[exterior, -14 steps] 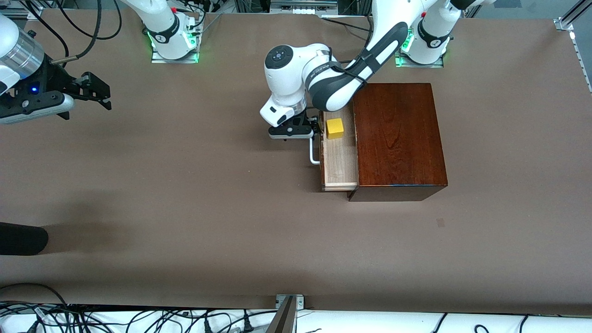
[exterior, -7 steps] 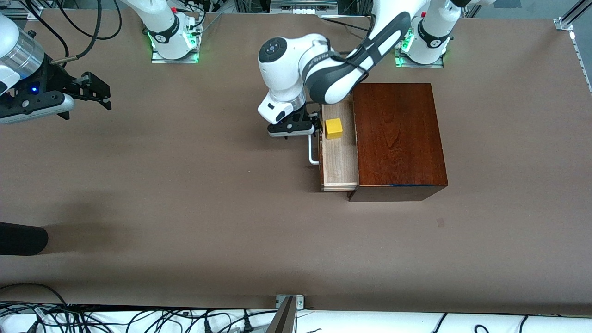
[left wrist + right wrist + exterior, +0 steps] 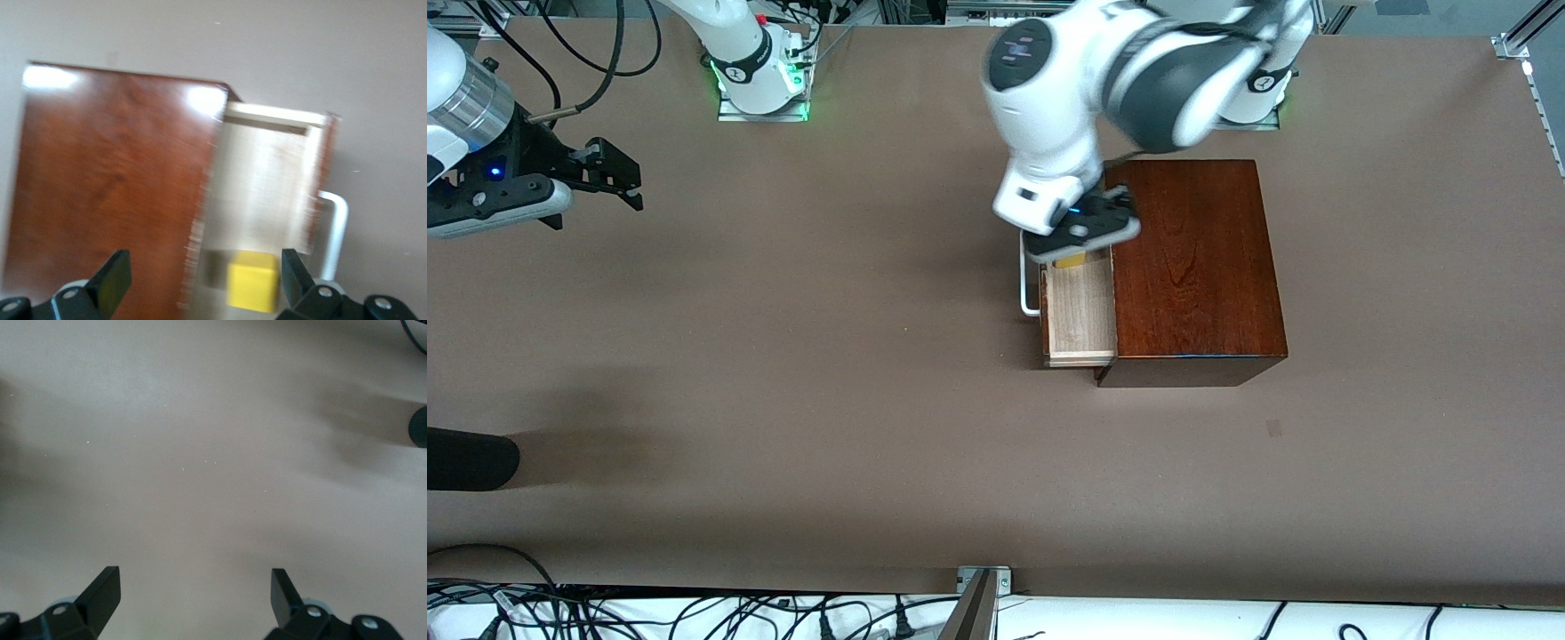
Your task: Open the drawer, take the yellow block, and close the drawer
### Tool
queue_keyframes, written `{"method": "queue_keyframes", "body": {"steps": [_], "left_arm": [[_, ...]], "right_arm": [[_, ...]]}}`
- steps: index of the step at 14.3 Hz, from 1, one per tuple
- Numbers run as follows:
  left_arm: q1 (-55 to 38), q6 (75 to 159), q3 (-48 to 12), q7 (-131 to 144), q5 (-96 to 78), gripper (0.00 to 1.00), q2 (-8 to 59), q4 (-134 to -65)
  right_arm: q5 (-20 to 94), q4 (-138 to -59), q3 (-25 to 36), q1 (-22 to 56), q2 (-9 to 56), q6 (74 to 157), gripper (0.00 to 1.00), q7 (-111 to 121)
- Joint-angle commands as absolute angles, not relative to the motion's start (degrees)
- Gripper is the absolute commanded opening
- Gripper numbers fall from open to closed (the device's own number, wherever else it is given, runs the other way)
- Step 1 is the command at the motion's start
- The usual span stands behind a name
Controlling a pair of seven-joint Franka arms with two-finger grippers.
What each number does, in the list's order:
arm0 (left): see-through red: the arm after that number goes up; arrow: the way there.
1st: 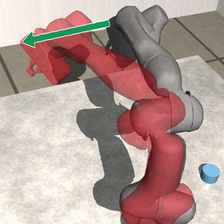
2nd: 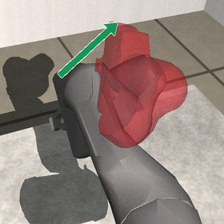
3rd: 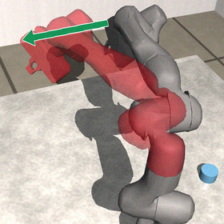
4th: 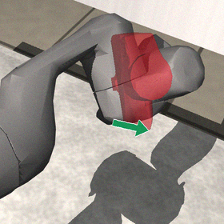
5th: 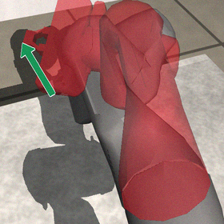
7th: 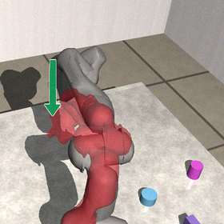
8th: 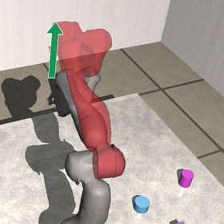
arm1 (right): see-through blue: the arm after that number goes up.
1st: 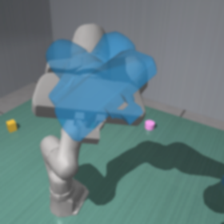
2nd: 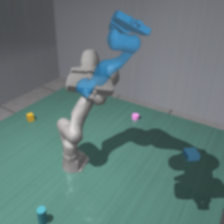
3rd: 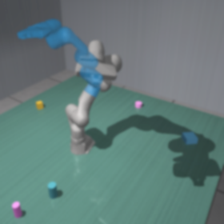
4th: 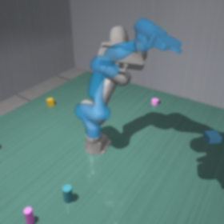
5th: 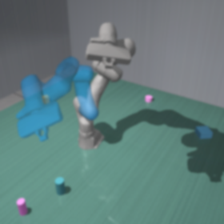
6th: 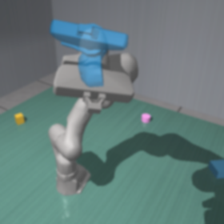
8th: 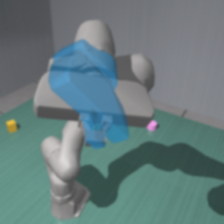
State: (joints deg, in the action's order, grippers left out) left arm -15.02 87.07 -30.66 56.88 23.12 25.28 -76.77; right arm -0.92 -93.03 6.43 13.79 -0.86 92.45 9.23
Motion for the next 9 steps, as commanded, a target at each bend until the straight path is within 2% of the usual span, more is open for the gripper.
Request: {"method": "queue_keyframes", "body": {"steps": [1, 5, 9], "left_arm": [[-7.0, 83.2, -31.1, 41.2, 18.4, 1.00, 21.8, -76.2], [1.6, 80.2, -31.2, 27.1, 15.6, 1.00, 18.6, -75.3], [12.0, 76.3, -30.9, 19.1, 6.8, 1.00, 18.0, -74.0]], "right_arm": [[-1.0, -91.9, 6.2, 14.7, -0.7, 91.8, 1.00, 8.7], [-0.6, -91.5, 1.8, 19.2, 0.0, 91.1, 1.00, 9.3], [4.1, -91.5, 0.2, 27.2, 4.5, 91.8, 1.00, 9.2]]}}
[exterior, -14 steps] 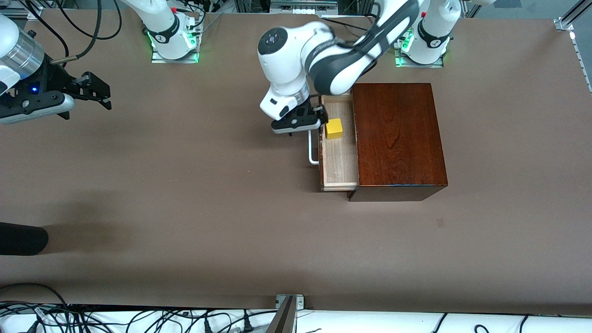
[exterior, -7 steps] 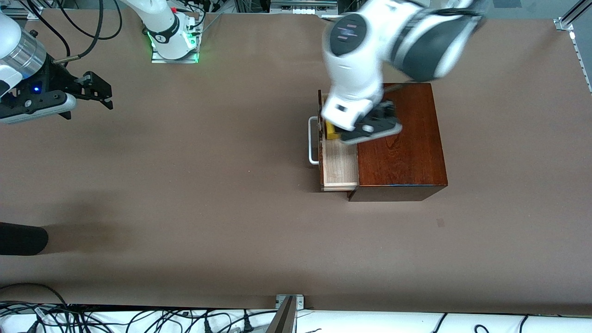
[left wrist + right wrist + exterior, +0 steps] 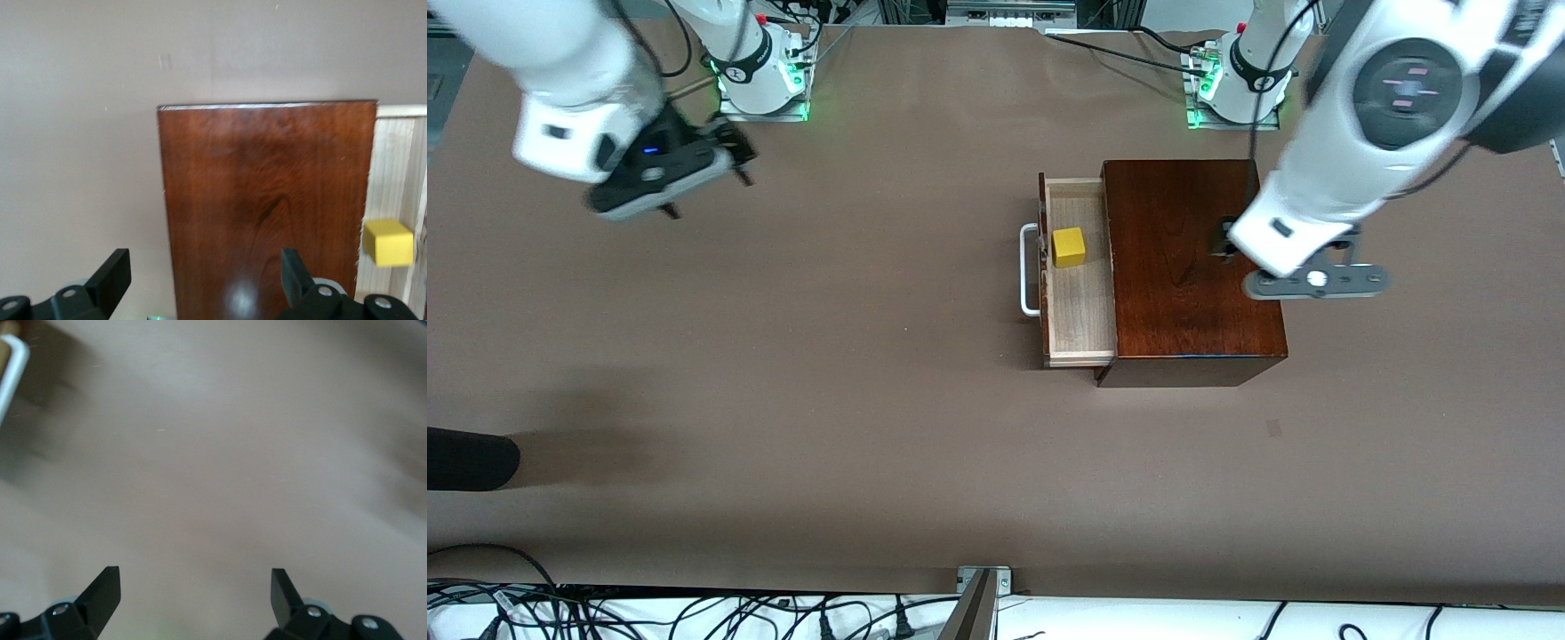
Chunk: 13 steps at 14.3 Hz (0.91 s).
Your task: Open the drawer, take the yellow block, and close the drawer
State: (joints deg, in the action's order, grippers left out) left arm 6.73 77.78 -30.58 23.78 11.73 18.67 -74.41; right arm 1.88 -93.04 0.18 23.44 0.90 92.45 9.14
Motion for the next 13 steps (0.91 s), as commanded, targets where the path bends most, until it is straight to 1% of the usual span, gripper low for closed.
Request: {"method": "queue_keyframes", "body": {"steps": [1, 2, 3, 4, 5, 6, 8, 9, 11, 12, 13], "left_arm": [[12.1, 76.6, -28.7, 15.1, 4.2, 1.00, 16.0, -74.6], [8.9, 77.3, -22.4, 10.2, 3.3, 1.00, 13.8, -75.8], [3.7, 78.0, -15.4, 6.7, 3.0, 1.00, 12.9, -77.0], [-0.1, 78.2, -9.0, 3.6, 2.9, 1.00, 11.8, -77.6], [-1.5, 78.9, -6.3, 1.1, 2.6, 1.00, 10.8, -78.9], [-1.5, 81.9, -5.3, -0.3, 2.4, 1.00, 8.7, -81.6], [-1.4, 91.9, -2.8, 0.4, 2.5, 1.00, 2.2, -91.1], [-0.9, 96.0, -2.6, 0.5, 2.5, 1.00, -0.5, -95.3], [1.2, 98.1, -2.6, 0.6, 2.5, 1.00, -1.4, -97.1], [1.8, 99.8, -2.7, 0.6, 2.4, 1.00, -1.3, -97.6], [1.9, 100.7, -2.6, 0.4, 2.4, 1.00, -1.4, -98.4]], "right_arm": [[5.0, -90.9, 0.1, 29.2, 5.6, 91.6, 1.00, 9.6], [5.5, -90.4, -0.2, 31.8, 6.3, 91.7, 1.00, 10.5], [5.5, -90.3, -0.3, 34.8, 7.8, 92.1, 1.00, 11.6], [5.5, -88.4, -0.3, 38.4, 9.6, 92.3, 1.00, 12.2], [5.1, -85.2, -0.3, 41.5, 12.3, 92.9, 1.00, 12.8], [5.0, -81.7, -0.3, 44.3, 15.3, 93.7, 1.00, 12.9], [4.7, -75.5, -0.3, 48.2, 21.5, 96.4, 1.00, 14.1], [4.7, -73.2, -0.3, 49.6, 24.5, 98.3, 1.00, 15.0], [4.7, -70.0, -0.3, 52.6, 29.2, 101.3, 1.00, 14.9], [2.7, -69.4, 0.0, 54.6, 30.7, 102.7, 1.00, 15.0], [-2.3, -68.8, -0.1, 56.2, 32.3, 105.4, 1.00, 15.8]]}}
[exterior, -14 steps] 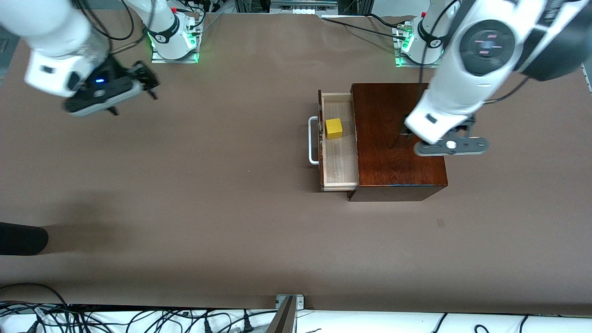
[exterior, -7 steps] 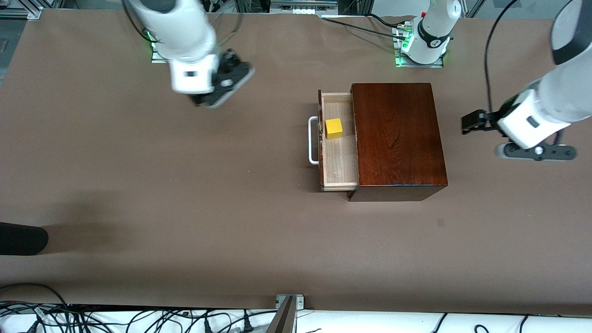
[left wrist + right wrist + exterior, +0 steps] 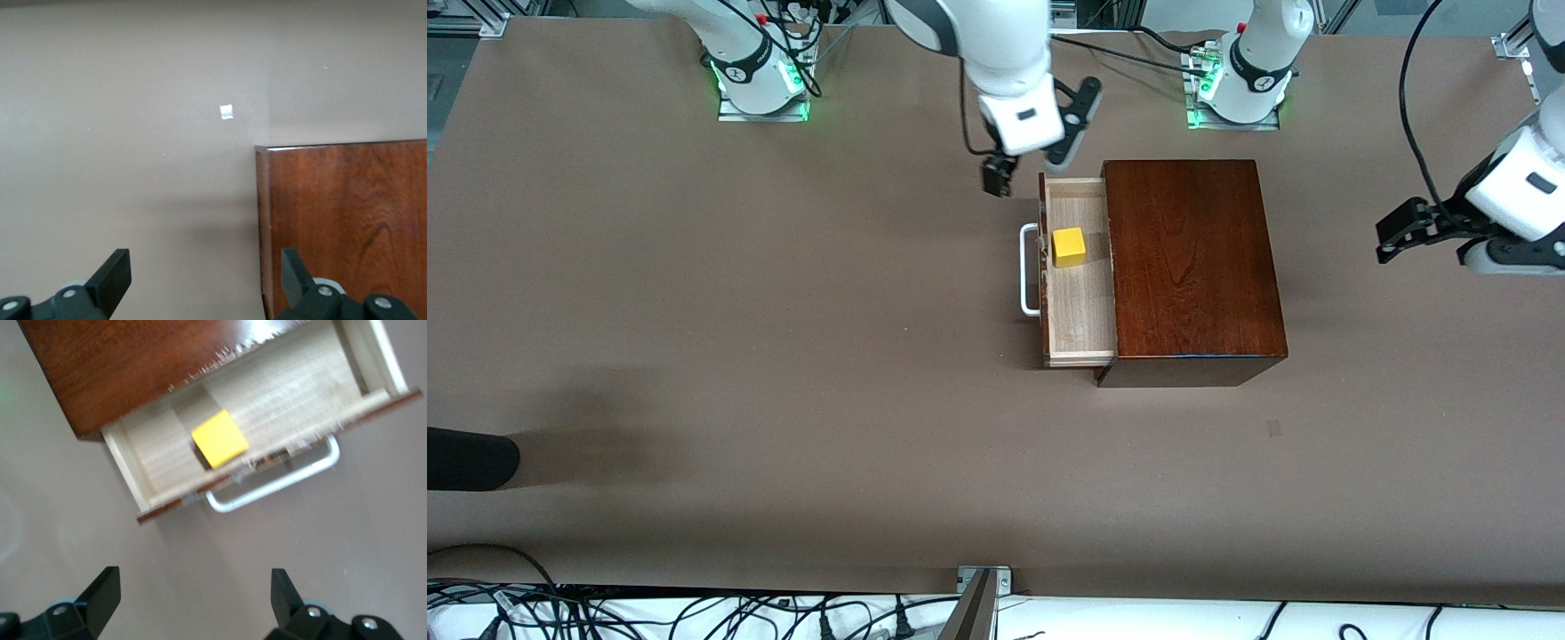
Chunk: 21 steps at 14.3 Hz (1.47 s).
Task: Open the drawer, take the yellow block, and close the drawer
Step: 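Move the right gripper over the drawer and lower onto the yellow block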
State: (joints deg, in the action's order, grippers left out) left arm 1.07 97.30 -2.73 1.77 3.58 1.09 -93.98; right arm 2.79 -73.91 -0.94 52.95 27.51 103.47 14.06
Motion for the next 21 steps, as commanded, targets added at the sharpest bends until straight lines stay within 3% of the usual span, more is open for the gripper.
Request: {"method": "queue_keyframes", "body": {"steps": [1, 4, 9, 21], "left_arm": [[1.9, 100.6, -2.7, 0.6, 2.4, 1.00, -2.0, -98.7], [1.8, 96.3, -3.6, 2.8, 2.5, 1.00, -1.5, -96.7], [1.3, 96.8, -3.6, 3.3, 2.9, 1.00, -1.2, -95.6], [1.0, 96.2, -4.2, 3.2, 2.1, 1.00, -1.2, -95.6]], "right_arm": [[-5.2, -68.7, -0.3, 56.7, 33.8, 107.5, 1.00, 17.6], [-5.9, -68.6, -0.2, 57.4, 37.4, 111.8, 1.00, 22.6], [-7.5, -64.1, 0.0, 57.5, 43.8, 115.1, 1.00, 31.7], [-8.1, -64.1, 0.1, 57.1, 48.0, 119.4, 1.00, 35.2]]}}
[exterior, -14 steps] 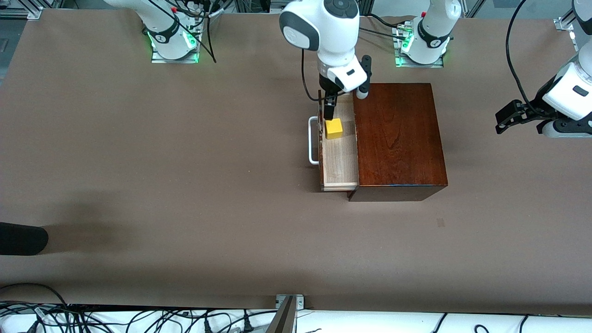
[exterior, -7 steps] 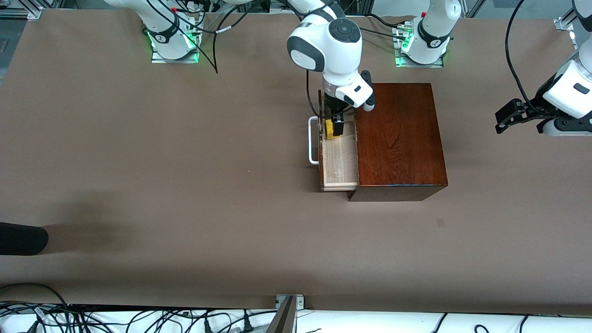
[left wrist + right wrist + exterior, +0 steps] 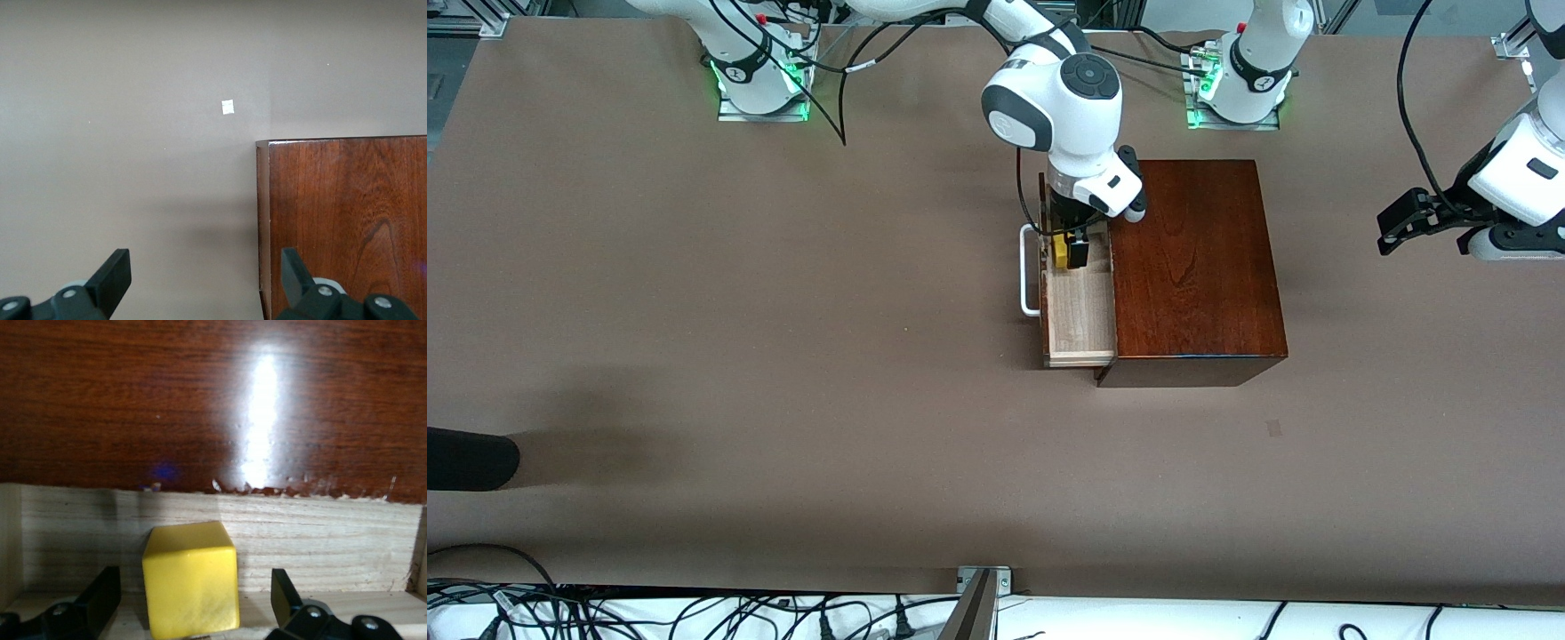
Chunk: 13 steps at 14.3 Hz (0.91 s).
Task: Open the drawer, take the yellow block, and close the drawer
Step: 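Close the right gripper on the yellow block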
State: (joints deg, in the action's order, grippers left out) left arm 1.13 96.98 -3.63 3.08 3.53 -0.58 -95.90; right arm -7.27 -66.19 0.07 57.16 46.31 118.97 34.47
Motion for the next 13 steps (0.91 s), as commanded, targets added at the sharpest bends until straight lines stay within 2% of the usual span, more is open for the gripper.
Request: {"method": "queue_keyframes", "body": {"steps": [1, 2, 3, 4, 5, 6, 7, 10, 13], "left_arm": [[1.0, 96.3, -5.3, 3.3, 2.1, 1.00, -1.2, -95.6], [1.1, 96.3, -6.2, 3.3, 2.1, 1.00, -1.2, -95.6], [1.0, 96.2, -6.3, 3.3, 2.2, 1.00, -1.2, -95.6], [1.0, 96.2, -6.3, 3.3, 2.2, 1.00, -1.2, -95.6], [1.0, 96.4, -6.4, 3.3, 2.4, 1.00, -1.1, -95.6], [1.0, 96.5, -6.5, 3.3, 2.5, 1.00, -1.1, -95.6], [1.0, 96.6, -6.6, 3.3, 2.4, 1.00, -1.1, -95.6], [1.1, 96.7, -6.5, 3.3, 2.6, 1.00, -0.7, -95.6], [1.7, 97.3, -6.4, 3.3, 2.3, 1.00, 1.1, -95.6]], "right_arm": [[-8.1, -64.1, 0.1, 57.1, 48.3, 119.6, 1.00, 35.3], [-8.1, -64.1, 0.1, 57.1, 48.4, 119.7, 0.97, 35.6], [-8.2, -64.1, 0.1, 57.1, 48.5, 120.0, 0.87, 36.7], [-8.2, -64.1, 0.2, 57.1, 48.7, 120.4, 0.60, 38.3], [-8.1, -64.1, 0.2, 57.0, 48.7, 120.3, 0.27, 38.7], [-7.7, -64.1, 0.2, 57.0, 48.5, 120.1, 0.08, 38.2], [-7.6, -64.1, 0.2, 57.0, 48.3, 119.9, 0.00, 37.7], [-7.6, -63.8, 0.1, 57.0, 48.1, 118.6, 0.00, 37.5], [-7.4, -58.7, 0.0, 56.9, 48.1, 113.3, 0.00, 36.8]]}}
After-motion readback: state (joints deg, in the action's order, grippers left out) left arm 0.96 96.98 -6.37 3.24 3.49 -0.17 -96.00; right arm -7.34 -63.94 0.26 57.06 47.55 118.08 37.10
